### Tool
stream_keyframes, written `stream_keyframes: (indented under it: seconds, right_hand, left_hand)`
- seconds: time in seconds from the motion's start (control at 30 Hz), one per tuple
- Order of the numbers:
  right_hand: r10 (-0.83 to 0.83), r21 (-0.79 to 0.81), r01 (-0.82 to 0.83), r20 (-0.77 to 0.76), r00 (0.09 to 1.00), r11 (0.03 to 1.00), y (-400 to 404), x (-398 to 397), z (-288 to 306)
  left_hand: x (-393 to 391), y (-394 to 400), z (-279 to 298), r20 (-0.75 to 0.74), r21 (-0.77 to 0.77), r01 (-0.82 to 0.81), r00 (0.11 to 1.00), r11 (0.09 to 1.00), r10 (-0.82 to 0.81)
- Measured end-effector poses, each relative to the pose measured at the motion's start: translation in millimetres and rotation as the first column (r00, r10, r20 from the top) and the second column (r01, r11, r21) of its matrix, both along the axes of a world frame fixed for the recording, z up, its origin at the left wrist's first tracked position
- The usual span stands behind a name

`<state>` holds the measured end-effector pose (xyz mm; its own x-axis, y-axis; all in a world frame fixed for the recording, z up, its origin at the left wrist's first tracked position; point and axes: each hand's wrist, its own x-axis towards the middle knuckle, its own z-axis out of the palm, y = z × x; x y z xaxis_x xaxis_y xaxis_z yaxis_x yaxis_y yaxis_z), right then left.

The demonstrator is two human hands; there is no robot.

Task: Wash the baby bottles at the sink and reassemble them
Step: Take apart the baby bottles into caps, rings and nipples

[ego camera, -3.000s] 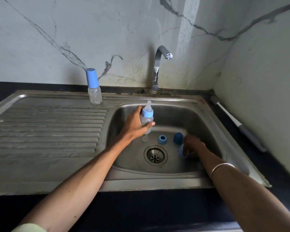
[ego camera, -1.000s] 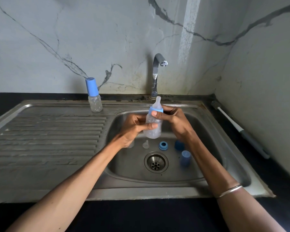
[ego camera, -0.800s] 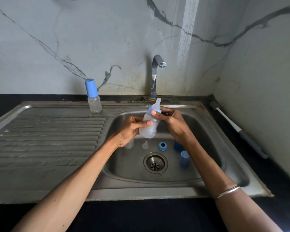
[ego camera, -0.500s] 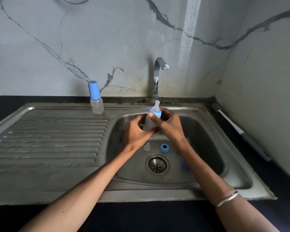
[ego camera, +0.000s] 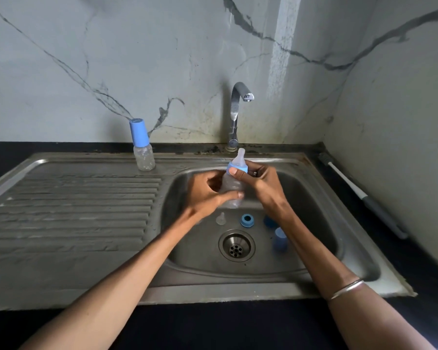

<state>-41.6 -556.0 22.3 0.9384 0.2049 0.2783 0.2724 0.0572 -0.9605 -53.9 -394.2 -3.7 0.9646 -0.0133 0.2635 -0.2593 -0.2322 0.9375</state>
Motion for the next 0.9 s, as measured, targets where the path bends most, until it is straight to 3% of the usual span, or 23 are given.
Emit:
stream_keyframes:
  seconds: [0.1, 0.2, 0.27, 0.37, 0.47, 0.53, 0.73, 0.9]
  right_hand:
    - [0.112, 0.021, -0.111, -0.031, 0.993, 0.994, 0, 1, 1]
    - [0.098, 0.084, -0.094, -0.048, 0.994, 0.992, 6, 0, 1]
    - [0.060, 0.090, -0.056, -0.047, 0.997, 0.994, 8, -1, 1]
    - [0.014, 0.079, -0.010, -0.056, 0.998, 0.997, 10, -3, 1]
    - [-0.011, 0.061, 0.015, -0.056, 0.998, 0.998, 15, -6, -1]
    - [-0.013, 0.038, 0.014, -0.038, 0.999, 0.999, 15, -5, -1]
    - [0.102, 0.048, -0.099, -0.069, 0.992, 0.994, -1, 4, -1]
    - [0.095, 0.077, -0.088, -0.088, 0.992, 0.993, 6, 1, -3]
  left_hand:
    - [1, 19, 5, -0.166, -0.292, 0.311, 0.915, 0.904, -0.369]
    - [2, 23, 6, -0.195, -0.398, 0.311, 0.890, 0.863, -0.411]
    - [1, 17, 6, -0.185, -0.321, 0.261, 0.925, 0.911, -0.330]
    - [-12, 4, 15, -0.111, -0.029, 0.082, 0.990, 0.996, -0.084]
    - [-28, -8, 21, 0.062, 0.193, -0.166, 0.986, 0.967, 0.157]
    - [-29, -10, 20, 0.094, 0.221, -0.215, 0.976, 0.951, 0.198]
    - [-19, -4, 14, -0.061, 0.058, -0.014, 0.998, 0.998, 0.017]
    - [-22, -9, 17, 0.014, 0.159, -0.171, 0.985, 0.972, 0.171]
